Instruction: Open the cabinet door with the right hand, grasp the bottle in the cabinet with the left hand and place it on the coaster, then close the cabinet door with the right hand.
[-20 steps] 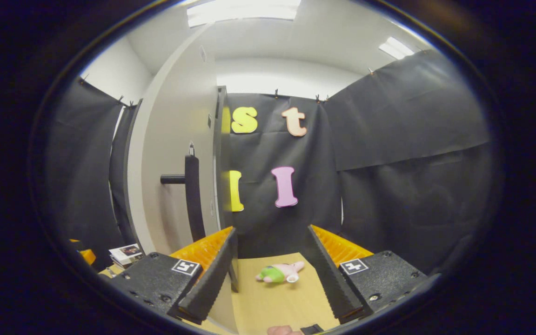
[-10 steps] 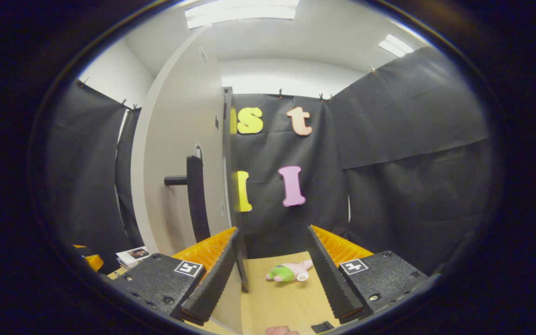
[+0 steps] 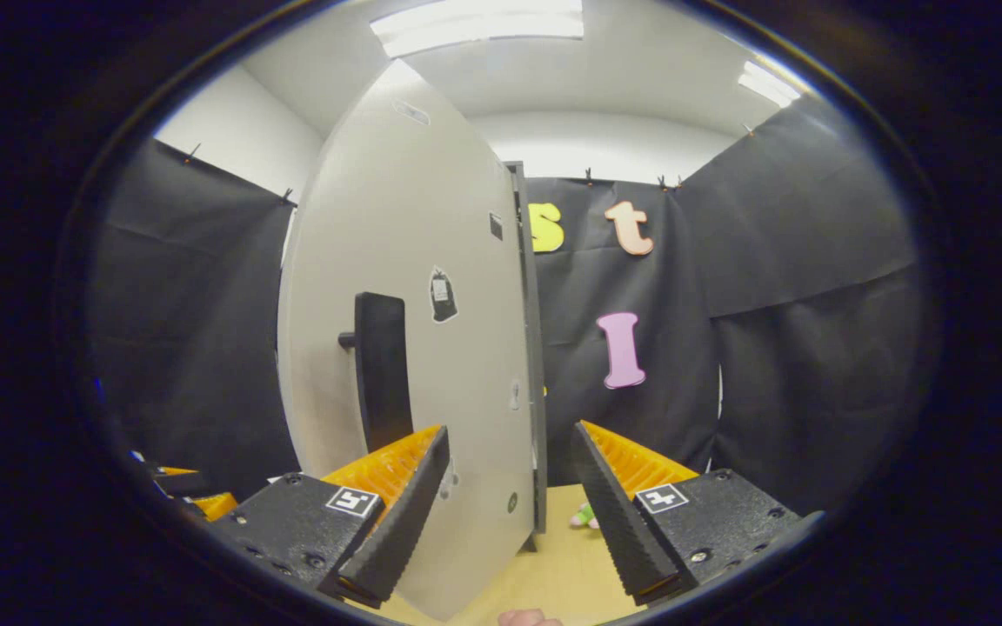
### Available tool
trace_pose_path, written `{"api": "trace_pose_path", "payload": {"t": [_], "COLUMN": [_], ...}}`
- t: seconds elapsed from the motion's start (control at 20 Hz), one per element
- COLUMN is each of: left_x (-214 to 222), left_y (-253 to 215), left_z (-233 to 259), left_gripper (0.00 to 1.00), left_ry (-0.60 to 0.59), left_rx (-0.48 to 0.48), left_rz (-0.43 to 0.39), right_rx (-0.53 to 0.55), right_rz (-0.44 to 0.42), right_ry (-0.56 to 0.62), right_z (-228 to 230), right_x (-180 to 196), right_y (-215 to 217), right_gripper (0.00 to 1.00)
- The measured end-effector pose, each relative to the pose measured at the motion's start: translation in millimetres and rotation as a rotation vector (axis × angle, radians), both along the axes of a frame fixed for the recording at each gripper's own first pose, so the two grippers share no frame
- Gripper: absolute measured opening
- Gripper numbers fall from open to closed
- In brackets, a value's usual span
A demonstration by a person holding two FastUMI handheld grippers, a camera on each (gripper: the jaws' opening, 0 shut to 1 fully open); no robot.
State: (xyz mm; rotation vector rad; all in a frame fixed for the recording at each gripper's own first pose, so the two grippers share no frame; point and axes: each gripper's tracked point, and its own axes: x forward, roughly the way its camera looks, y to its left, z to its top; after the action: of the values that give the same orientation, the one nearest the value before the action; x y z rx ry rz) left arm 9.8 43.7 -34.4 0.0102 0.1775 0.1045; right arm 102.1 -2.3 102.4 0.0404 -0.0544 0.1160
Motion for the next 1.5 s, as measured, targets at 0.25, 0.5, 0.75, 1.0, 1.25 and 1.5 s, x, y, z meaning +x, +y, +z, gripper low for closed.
{"api": "trace_pose_path", "payload": {"t": [0.25, 0.5, 0.75, 1.0, 1.25, 1.5], "left_x": [-2, -5, -6, -10, -14, -13], "left_y": [17, 33, 46, 54, 55, 39], "left_z": [-6, -8, -14, -20, -19, -11], "left_gripper": [0.96, 0.96, 0.96, 0.96, 0.96, 0.95], "left_ry": [0.006, 0.011, 0.015, 0.022, 0.013, -0.012], "left_rx": [0.005, 0.016, 0.022, 0.009, 0.005, 0.003], "left_rz": [0.032, 0.046, 0.068, 0.087, 0.096, 0.075], "right_rx": [0.034, 0.031, -0.001, 0.001, -0.003, -0.021], "right_rz": [0.063, 0.144, 0.194, 0.211, 0.201, 0.165], "right_ry": [0.012, 0.004, -0.027, -0.027, -0.017, -0.018], "right_z": [-3, 1, 9, 4, 0, -11], "right_x": [20, 47, 75, 92, 79, 34], "right_y": [42, 97, 145, 170, 158, 115], "right_gripper": [0.93, 0.92, 0.94, 0.94, 0.94, 0.94]}}
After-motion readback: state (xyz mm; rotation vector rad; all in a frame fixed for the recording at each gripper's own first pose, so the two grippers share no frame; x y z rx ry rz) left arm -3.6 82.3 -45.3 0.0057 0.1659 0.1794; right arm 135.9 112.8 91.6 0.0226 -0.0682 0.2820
